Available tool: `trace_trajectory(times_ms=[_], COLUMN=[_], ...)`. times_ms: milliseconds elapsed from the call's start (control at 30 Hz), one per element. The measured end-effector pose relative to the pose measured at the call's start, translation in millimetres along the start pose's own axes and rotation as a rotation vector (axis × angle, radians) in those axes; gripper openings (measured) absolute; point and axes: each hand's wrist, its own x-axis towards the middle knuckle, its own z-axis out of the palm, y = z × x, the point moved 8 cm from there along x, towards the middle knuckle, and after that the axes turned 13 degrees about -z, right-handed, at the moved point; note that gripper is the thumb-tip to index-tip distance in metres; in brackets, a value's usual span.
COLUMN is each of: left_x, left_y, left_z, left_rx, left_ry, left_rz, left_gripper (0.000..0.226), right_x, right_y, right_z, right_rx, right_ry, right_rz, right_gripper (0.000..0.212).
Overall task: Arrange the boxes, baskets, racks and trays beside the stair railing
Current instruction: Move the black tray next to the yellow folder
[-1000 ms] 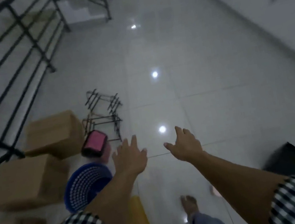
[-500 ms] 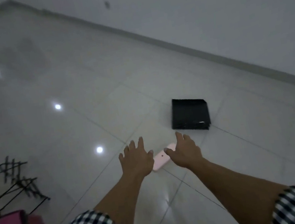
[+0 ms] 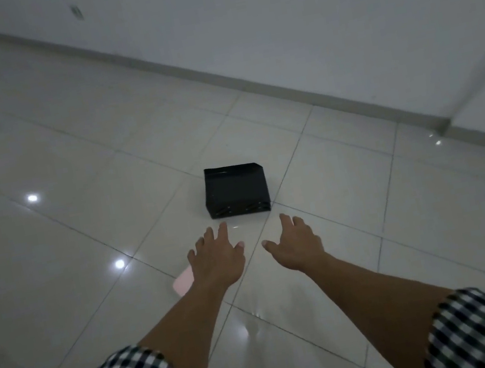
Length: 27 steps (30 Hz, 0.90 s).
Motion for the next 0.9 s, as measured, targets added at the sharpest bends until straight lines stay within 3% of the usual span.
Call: trace_trajectory(times_ms=[233,700,900], left_x=[33,262,344], left_y=[62,169,195], left_z=[22,24,44], left_rx=[0.006,-0.077,-0.177], left_ry=[-0.043,-0.149,-0.201], left_rz=[-0.065,-0.156,-0.305], left_gripper=[0.067,0.071,0.071], right_x=[66,311,445], right_y=[45,85,107], right_z=[-38,-86,-107], right_rx=[-0.037,-0.13,-0.201], right_ry=[-0.024,-0.165,-0.27], right_rz=[-0.041,-0.071,-0.14], right_gripper=[0.084,0.082,0.086])
